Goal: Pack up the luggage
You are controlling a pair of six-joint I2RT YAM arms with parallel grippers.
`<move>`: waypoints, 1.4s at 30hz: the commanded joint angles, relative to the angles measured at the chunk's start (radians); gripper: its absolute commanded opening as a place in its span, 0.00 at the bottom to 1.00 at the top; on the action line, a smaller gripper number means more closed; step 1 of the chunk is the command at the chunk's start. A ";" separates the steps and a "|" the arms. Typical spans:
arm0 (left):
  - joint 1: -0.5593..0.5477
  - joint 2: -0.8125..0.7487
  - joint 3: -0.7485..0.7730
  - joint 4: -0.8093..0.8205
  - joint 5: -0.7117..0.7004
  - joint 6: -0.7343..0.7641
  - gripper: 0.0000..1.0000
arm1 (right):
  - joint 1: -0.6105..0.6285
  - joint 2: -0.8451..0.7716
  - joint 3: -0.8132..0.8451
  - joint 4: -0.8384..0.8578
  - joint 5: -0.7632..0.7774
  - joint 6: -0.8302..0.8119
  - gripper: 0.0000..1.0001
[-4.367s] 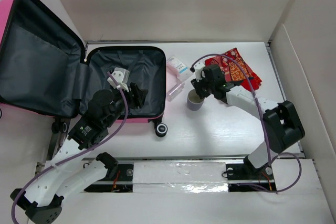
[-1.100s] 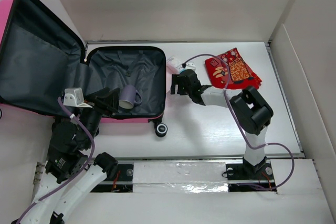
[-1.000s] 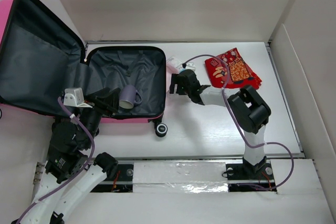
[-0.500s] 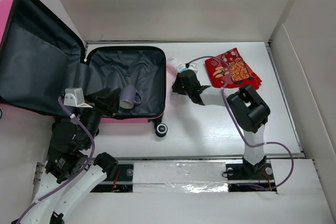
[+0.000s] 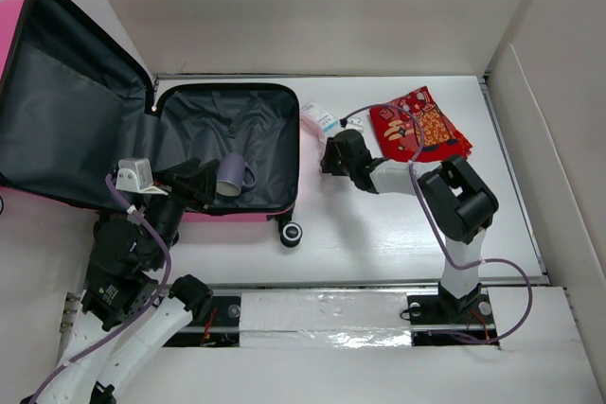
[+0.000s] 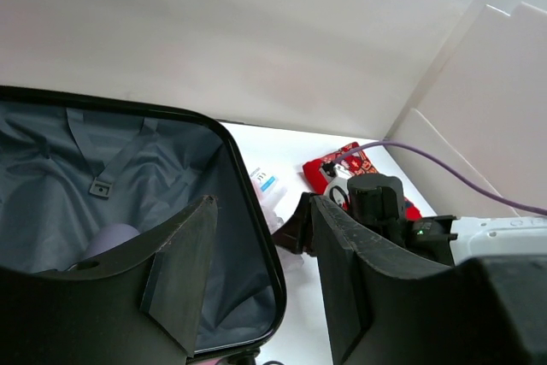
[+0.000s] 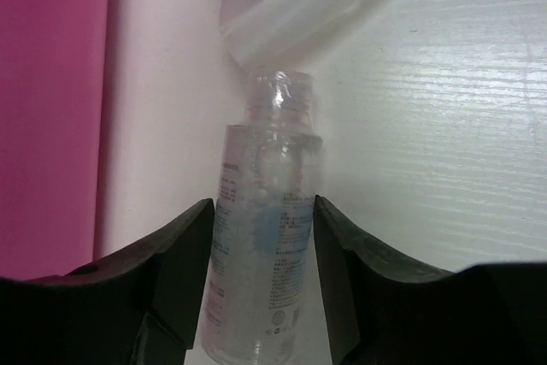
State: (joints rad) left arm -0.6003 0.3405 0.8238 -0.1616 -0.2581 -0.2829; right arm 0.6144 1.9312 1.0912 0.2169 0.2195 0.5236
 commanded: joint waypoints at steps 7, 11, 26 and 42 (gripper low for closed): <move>0.002 0.018 -0.006 0.050 0.013 -0.002 0.45 | -0.038 -0.211 -0.114 0.147 -0.043 -0.128 0.30; 0.002 0.018 -0.005 0.051 0.020 -0.002 0.45 | 0.028 -0.362 -0.050 0.069 -0.025 -0.211 0.30; 0.002 0.011 -0.006 0.048 0.016 -0.002 0.46 | 0.244 -0.079 0.304 0.119 -0.034 -0.212 0.38; 0.002 0.018 -0.006 0.050 0.025 -0.002 0.46 | 0.265 -0.029 0.369 0.108 0.064 -0.257 0.67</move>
State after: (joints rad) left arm -0.6003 0.3504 0.8238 -0.1612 -0.2420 -0.2829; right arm 0.8845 1.9755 1.4166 0.2481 0.2481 0.2974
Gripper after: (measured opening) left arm 0.455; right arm 0.668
